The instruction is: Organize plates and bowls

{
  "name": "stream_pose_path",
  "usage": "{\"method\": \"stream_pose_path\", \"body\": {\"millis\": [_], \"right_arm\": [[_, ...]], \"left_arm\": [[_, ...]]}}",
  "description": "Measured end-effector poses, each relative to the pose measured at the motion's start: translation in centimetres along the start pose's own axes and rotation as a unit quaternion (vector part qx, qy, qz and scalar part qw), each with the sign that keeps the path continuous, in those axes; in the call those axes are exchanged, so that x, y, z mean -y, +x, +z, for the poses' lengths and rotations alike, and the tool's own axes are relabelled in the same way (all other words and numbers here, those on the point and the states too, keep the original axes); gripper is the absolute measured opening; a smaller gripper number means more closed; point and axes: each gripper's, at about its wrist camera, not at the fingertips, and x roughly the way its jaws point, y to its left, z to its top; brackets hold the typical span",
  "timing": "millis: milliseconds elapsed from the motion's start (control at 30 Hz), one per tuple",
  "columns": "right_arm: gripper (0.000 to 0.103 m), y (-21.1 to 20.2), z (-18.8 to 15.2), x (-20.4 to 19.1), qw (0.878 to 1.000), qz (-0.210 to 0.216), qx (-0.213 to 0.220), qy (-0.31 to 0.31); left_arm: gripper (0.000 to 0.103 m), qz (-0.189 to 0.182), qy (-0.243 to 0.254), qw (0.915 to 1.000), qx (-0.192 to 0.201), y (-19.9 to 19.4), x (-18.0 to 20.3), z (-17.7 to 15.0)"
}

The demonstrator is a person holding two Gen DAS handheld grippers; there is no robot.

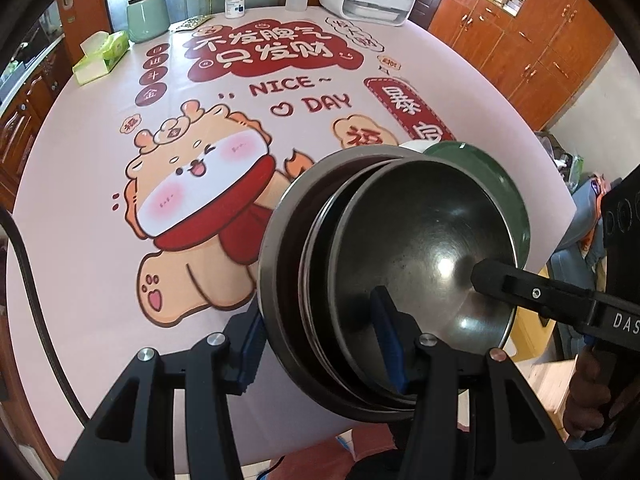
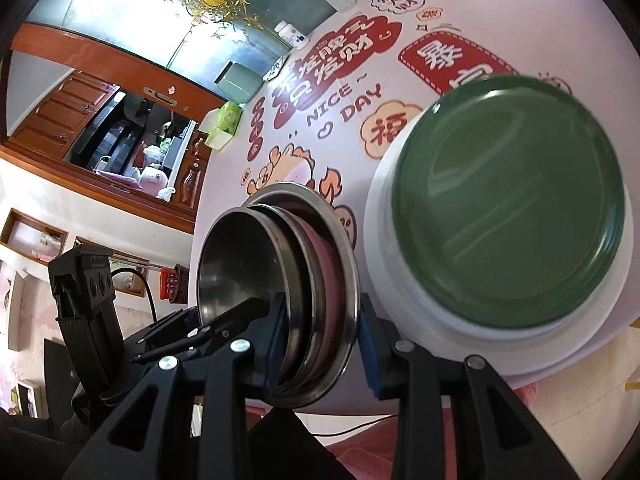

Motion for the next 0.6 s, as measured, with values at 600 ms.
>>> {"method": "stream_pose_path", "body": {"millis": [600], "right_arm": [[0.033,-5.6,5.5,4.2,0.999,0.002,-0.017,-0.049]], "left_arm": [[0.048,0.006,-0.041,0.9986,0.031,0.5,7.8,3.0]]}}
